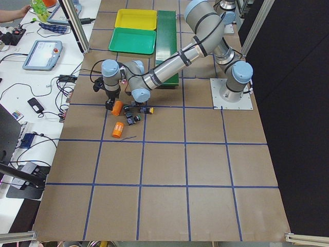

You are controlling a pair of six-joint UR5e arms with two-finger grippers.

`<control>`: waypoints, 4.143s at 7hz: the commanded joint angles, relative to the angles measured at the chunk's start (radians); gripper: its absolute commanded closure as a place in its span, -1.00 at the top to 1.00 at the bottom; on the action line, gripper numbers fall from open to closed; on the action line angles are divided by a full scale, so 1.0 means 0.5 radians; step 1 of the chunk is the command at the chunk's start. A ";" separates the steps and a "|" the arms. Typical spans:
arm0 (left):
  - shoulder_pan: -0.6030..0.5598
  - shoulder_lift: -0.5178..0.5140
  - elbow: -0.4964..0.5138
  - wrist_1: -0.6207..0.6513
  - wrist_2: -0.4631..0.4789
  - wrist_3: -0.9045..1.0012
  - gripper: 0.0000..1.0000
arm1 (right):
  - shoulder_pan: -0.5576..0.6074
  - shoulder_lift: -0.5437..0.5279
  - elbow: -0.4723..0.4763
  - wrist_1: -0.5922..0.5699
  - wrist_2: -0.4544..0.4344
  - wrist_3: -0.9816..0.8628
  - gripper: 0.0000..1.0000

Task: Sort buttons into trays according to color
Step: 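Carry the orange cylinder with the left gripper to the conveyor's near end, then release the orange cylinder onto the conveyor belt with the left gripper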

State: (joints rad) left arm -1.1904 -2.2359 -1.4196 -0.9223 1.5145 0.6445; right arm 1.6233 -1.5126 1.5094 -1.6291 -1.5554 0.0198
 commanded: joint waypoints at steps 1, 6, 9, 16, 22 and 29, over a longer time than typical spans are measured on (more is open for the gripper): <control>0.000 -0.041 0.017 0.001 -0.001 0.000 1.00 | -0.001 0.000 0.000 0.000 0.000 0.000 1.00; 0.000 -0.072 0.017 0.001 0.002 0.018 1.00 | 0.002 -0.015 0.046 -0.009 0.003 0.003 1.00; 0.000 -0.105 0.013 0.001 0.014 0.021 1.00 | -0.010 -0.024 0.043 -0.018 0.000 -0.003 1.00; -0.174 0.228 0.115 -0.473 0.017 -0.432 -1.00 | -0.001 -0.037 0.018 -0.012 0.000 0.003 1.00; -0.512 1.038 -0.948 -0.616 0.021 -0.997 -1.00 | -0.013 -0.037 0.025 -0.006 -0.003 0.000 1.00; -0.522 1.198 -1.312 -0.423 -0.010 -0.970 1.00 | -0.013 -0.043 0.037 -0.006 -0.003 0.000 1.00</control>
State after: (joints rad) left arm -1.4499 -1.6513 -2.0734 -1.1330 1.5120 0.1560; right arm 1.6172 -1.5339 1.5278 -1.6334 -1.5564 0.0199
